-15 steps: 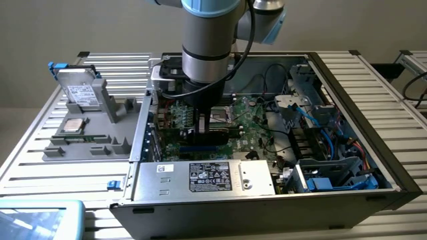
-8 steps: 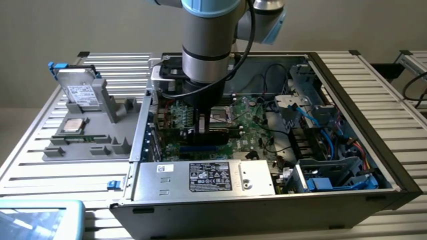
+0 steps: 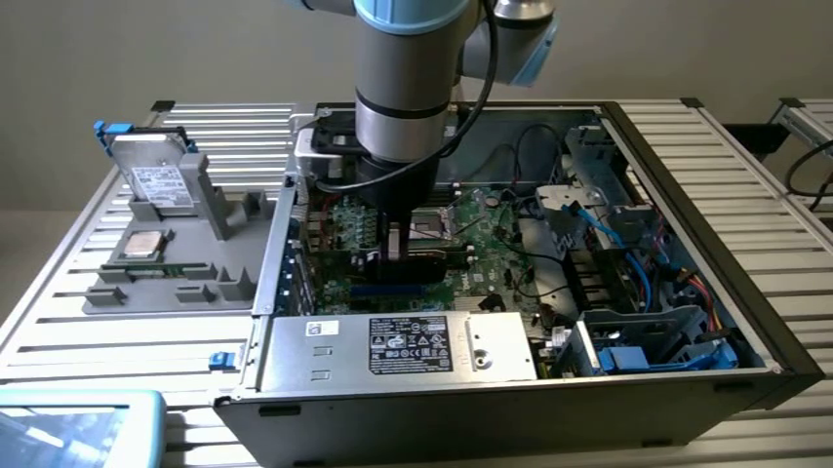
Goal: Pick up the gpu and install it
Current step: 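Insert the gpu into the slot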
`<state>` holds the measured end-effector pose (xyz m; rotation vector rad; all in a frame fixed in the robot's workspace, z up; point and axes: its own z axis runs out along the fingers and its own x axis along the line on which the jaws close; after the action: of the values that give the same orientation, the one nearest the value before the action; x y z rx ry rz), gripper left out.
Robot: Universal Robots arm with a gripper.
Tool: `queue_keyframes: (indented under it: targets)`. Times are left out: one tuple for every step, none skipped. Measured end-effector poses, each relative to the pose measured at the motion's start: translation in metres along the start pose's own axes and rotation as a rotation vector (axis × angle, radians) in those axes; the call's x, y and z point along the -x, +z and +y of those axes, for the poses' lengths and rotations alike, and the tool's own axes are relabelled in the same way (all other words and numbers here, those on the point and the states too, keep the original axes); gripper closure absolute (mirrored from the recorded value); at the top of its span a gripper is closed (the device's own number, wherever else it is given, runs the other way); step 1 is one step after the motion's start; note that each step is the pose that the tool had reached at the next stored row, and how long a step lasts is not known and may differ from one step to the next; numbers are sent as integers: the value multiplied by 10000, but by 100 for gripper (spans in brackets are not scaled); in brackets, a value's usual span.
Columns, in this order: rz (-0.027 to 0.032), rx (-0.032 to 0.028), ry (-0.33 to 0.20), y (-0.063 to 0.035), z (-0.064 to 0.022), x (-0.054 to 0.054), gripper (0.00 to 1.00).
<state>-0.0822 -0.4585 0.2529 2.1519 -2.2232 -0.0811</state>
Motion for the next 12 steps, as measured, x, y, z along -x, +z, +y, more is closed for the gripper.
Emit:
queue_keyframes:
  targets:
    - [4,0,1,6,0,1,72]
    - [4,-2,1,13,-1,1,72]
    - [7,-1,2,18,-1,1,72]
    - [9,-1,2,23,-1,1,72]
    - [11,-1,2,27,-1,1,72]
    - [13,0,2,27,-1,1,72]
    - [14,1,2,27,-1,1,72]
    - [11,-1,2,29,-1,1,72]
    - [11,0,2,29,-1,1,72]
    - [11,-1,2,29,-1,1,72]
    - [12,0,2,30,0,1,72]
    - [11,-1,2,32,0,1,72]
